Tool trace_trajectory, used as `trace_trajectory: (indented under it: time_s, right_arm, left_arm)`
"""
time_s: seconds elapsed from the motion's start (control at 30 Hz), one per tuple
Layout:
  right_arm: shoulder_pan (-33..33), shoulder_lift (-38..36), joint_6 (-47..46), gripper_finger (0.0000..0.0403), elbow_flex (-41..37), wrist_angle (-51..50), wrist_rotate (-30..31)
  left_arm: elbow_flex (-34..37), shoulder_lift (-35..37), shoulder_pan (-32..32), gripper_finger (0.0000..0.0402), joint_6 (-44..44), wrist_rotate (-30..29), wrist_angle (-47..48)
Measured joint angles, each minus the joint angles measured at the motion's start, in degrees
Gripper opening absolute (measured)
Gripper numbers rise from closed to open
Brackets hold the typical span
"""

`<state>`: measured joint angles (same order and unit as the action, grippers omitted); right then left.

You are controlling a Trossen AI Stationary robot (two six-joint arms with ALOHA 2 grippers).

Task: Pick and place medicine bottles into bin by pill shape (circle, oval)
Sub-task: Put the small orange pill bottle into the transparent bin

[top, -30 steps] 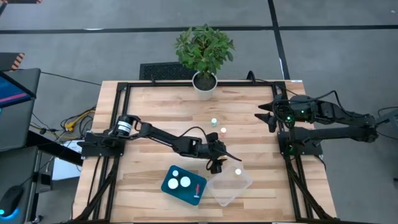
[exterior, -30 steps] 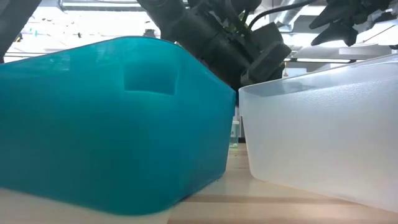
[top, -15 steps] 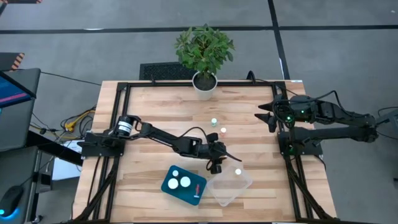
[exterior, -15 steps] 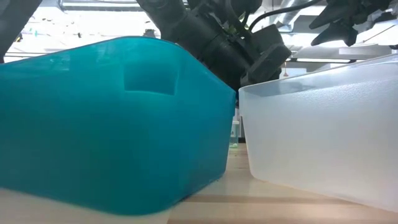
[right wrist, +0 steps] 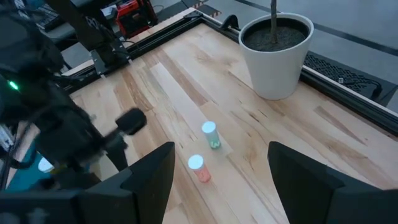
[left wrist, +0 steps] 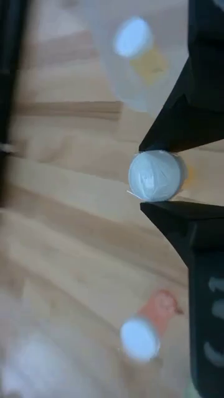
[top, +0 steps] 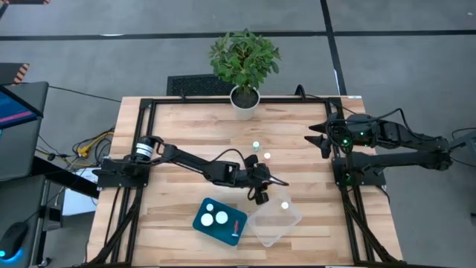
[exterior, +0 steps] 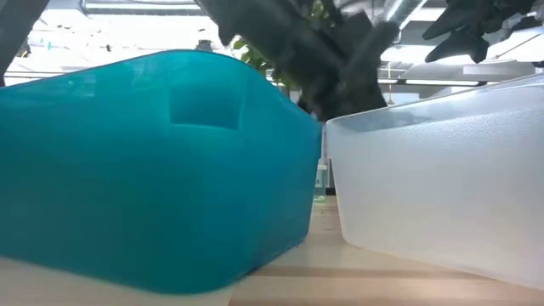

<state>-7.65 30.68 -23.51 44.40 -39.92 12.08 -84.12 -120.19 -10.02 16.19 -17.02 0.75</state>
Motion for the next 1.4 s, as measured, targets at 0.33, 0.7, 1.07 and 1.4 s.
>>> trace_trajectory:
  time_s: [0.33, 0.7, 1.07, 1.4]
  right_arm:
    - [-0.01, 0.00, 0.00, 0.0271, 0.00, 0.00, 0.00]
    - [-0.01, 0.00, -0.02, 0.0271, 0.00, -0.46, 0.00]
    - [-0.01, 0.00, -0.05, 0.0271, 0.00, -0.96, 0.00]
    - [0.01, 0.00, -0.98, 0.0271, 0.00, -1.34, 0.00]
  left_arm:
    - [-0.05, 11.91, -2.08, 0.0108, 5.99, -6.53, 2.15]
    - [-0.02, 14.21, -10.87, 0.0107, 11.80, -9.15, -1.44]
    - [-0.55, 9.59, -15.86, 0.0107, 13.79, -16.53, -4.51]
    - [-10.53, -1.71, -15.80, 0.0107, 12.14, -17.00, -3.89]
